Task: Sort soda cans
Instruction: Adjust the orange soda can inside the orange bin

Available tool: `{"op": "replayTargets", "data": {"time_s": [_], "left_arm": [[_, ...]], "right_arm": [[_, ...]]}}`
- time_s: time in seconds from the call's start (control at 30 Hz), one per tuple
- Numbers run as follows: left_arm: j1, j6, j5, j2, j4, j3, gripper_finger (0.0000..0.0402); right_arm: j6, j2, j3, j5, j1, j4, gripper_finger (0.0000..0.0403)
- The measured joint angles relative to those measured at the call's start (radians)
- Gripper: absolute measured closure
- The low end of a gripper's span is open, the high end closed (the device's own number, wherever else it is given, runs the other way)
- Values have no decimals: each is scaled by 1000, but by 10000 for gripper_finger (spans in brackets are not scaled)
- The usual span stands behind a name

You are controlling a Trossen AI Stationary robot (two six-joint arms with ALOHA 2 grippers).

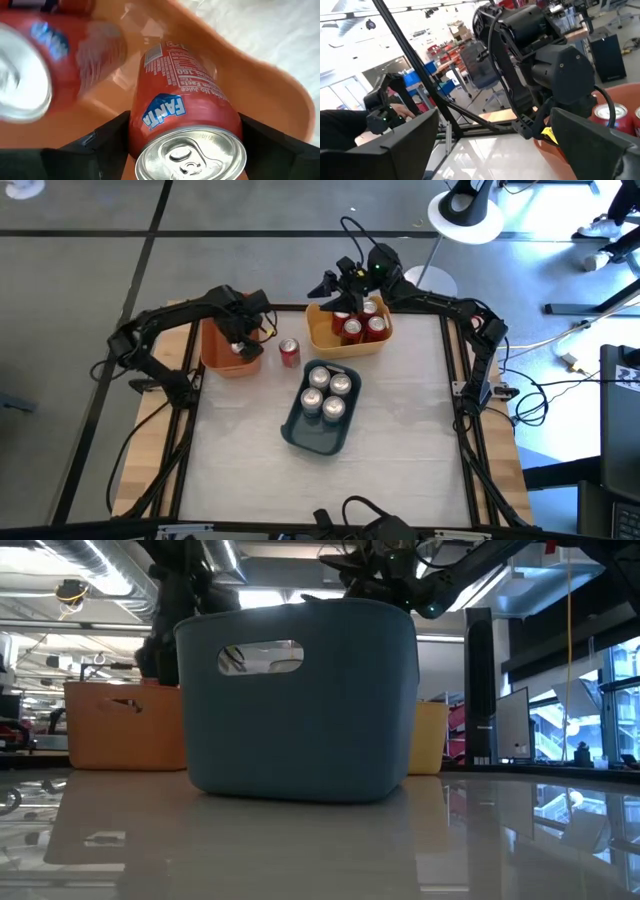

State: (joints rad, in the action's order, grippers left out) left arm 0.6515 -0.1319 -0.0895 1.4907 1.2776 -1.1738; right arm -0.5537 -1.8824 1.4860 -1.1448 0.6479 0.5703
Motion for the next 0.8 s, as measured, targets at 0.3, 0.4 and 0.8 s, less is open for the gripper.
{"op": "replayTargets", "data": {"time_s": [0.3, 0.4, 0.8], "left_arm": [[5, 61, 38, 78, -50, -2, 108], [4, 61, 36, 80, -65, -3, 88], [3, 60, 27, 56, -31, -12, 39]], "right_arm": [[43, 0, 0, 0, 0, -72, 22], [43, 0, 0, 0, 0, -74, 22], [39, 0, 0, -1, 0, -75, 22]]}}
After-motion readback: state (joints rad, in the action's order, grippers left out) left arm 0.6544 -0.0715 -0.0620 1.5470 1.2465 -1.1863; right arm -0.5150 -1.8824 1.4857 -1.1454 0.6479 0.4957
